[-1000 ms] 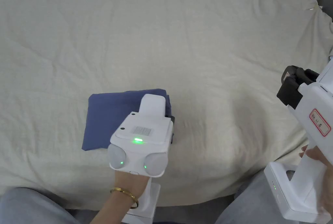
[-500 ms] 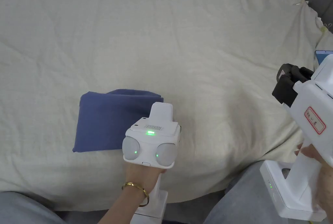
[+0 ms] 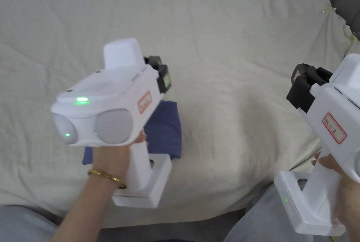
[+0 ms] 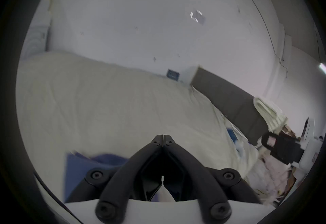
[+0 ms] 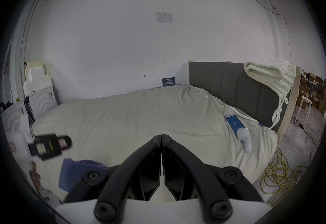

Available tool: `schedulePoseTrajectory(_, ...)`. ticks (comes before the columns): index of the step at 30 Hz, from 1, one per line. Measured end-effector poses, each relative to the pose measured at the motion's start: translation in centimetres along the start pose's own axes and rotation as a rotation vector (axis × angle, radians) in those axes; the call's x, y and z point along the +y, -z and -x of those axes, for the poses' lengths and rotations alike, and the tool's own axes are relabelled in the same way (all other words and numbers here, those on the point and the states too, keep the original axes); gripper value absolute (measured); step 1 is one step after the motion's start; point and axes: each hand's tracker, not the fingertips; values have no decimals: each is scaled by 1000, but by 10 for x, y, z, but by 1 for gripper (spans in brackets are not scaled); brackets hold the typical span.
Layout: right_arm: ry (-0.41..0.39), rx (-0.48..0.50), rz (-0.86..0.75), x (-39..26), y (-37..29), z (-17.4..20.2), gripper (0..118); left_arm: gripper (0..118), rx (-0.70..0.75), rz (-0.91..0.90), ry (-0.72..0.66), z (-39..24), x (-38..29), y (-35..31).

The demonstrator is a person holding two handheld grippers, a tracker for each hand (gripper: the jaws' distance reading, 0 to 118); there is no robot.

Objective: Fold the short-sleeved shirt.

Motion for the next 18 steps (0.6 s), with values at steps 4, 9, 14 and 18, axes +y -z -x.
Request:
schedulePoseTrajectory(4,1,45,-21,-1,6,20,0,0,189,-72,176,34,12,-18)
schedulePoseTrajectory(9,-7,118,-43,-7,18,53,0,0,314,-98,248,70,7,-36)
schedulePoseTrajectory(14,-26,220,-42,-13,34,94,0,0,347,-93,275,92,-6,-47)
schedulePoseTrajectory(18,-34,289,-29,-24,46,127,0,0,365,-79,302,95,-18,-53)
